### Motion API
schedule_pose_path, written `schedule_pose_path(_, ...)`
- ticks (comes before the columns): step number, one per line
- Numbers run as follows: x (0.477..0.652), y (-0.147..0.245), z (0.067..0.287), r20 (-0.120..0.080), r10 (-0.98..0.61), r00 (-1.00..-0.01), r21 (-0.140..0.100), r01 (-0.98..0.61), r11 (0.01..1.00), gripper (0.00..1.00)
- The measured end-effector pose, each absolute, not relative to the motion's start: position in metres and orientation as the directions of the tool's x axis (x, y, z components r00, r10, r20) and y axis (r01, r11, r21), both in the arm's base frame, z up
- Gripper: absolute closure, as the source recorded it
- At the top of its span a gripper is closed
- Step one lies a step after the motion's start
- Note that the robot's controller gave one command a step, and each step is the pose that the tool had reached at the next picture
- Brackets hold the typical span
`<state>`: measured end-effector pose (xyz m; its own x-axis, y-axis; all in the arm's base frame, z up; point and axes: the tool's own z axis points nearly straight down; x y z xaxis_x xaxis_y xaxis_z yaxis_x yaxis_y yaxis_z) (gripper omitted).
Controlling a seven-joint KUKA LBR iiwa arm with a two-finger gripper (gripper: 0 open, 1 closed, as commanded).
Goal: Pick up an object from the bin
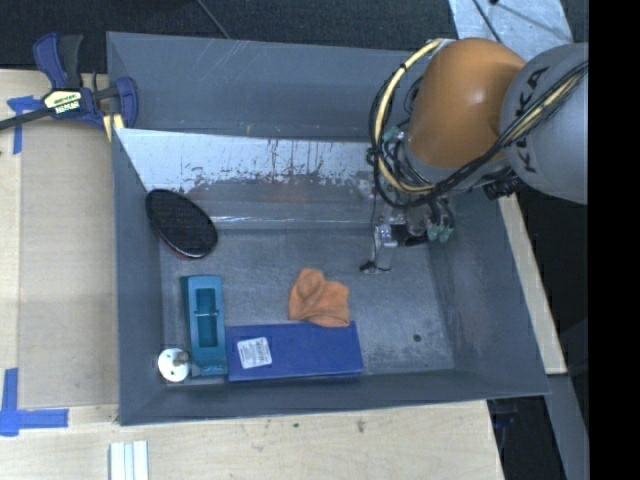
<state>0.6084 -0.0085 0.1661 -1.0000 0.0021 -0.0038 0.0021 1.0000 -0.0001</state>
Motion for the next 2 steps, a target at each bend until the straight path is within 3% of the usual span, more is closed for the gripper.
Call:
schedule_pose_path(1,0.608,-0.008,0.166,-0.004,0.002,-1.000,0.000,0.002,1.000,0.00)
schedule_pose_path(2,0.595,0.009,0.113,-0.008,-0.072,-0.997,-0.001,-0.072,0.997,0.00)
